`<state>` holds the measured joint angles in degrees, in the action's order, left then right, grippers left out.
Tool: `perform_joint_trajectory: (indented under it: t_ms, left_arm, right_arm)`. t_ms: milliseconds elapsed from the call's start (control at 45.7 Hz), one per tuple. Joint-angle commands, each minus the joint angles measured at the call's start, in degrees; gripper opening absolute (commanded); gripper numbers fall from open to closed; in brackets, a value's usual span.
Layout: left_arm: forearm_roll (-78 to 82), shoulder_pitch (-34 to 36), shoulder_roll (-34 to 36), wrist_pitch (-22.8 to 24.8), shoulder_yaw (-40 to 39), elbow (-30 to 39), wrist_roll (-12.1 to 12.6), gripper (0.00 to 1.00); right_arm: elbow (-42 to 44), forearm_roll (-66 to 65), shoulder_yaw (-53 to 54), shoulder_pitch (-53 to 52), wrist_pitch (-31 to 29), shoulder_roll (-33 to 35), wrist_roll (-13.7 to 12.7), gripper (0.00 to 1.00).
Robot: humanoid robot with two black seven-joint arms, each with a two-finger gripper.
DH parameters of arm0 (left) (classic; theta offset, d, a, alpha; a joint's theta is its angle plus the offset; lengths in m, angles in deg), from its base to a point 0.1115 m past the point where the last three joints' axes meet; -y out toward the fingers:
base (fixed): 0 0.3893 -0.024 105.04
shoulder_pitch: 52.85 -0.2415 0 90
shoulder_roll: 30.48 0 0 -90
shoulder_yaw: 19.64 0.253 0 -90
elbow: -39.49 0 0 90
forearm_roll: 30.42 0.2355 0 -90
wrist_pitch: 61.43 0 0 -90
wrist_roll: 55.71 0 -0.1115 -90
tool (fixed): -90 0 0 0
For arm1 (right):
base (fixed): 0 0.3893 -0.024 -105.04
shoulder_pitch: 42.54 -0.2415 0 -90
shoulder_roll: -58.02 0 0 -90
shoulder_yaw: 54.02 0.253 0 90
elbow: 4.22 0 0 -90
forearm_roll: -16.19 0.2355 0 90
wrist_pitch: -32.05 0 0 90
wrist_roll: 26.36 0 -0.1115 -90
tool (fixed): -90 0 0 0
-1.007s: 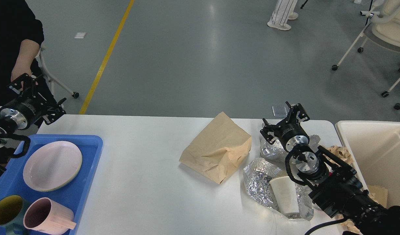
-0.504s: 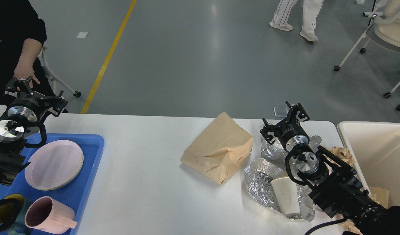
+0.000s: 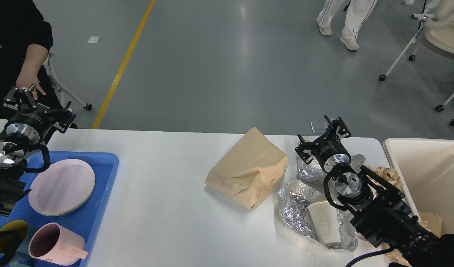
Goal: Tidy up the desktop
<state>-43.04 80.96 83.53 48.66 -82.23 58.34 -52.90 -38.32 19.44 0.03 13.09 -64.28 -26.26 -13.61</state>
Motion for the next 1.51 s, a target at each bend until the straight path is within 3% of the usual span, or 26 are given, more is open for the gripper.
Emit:
perform_joint_trajectory:
  t_ms: [0, 153, 241, 810, 1051, 1489]
  left_arm:
    - [0.0, -1.9, 0.0, 1.5, -0.2, 0.0, -2.3, 0.96]
    - [-0.2, -2.6, -0.3, 1.7, -0.3, 0.0, -8.8, 0.96]
    - [0.0, -2.7, -0.4, 1.8, 0.1, 0.0, -10.7, 0.96]
    - [0.1, -5.8, -6.7, 6.4, 0.0, 0.0, -11.5, 0.96]
    - [0.1, -5.9, -7.7, 6.5, 0.1, 0.0, -20.9, 0.96]
    - [0.1, -9.2, -8.1, 10.2, -0.2, 0.0, -21.4, 0.96]
  right_arm:
    - [0.0, 0.0, 0.0, 0.0, 0.0, 0.0, 0.0, 1.00]
    - [0.0, 0.0, 0.0, 0.0, 0.0, 0.0, 0.0, 1.00]
    - [0.0, 0.0, 0.0, 0.0, 0.0, 0.0, 0.0, 1.00]
    - [0.0, 0.0, 0.0, 0.0, 0.0, 0.0, 0.1, 1.00]
    - [0.0, 0.0, 0.0, 0.0, 0.0, 0.0, 0.0, 1.00]
    - [0.0, 0.0, 0.0, 0.0, 0.0, 0.0, 0.1, 1.00]
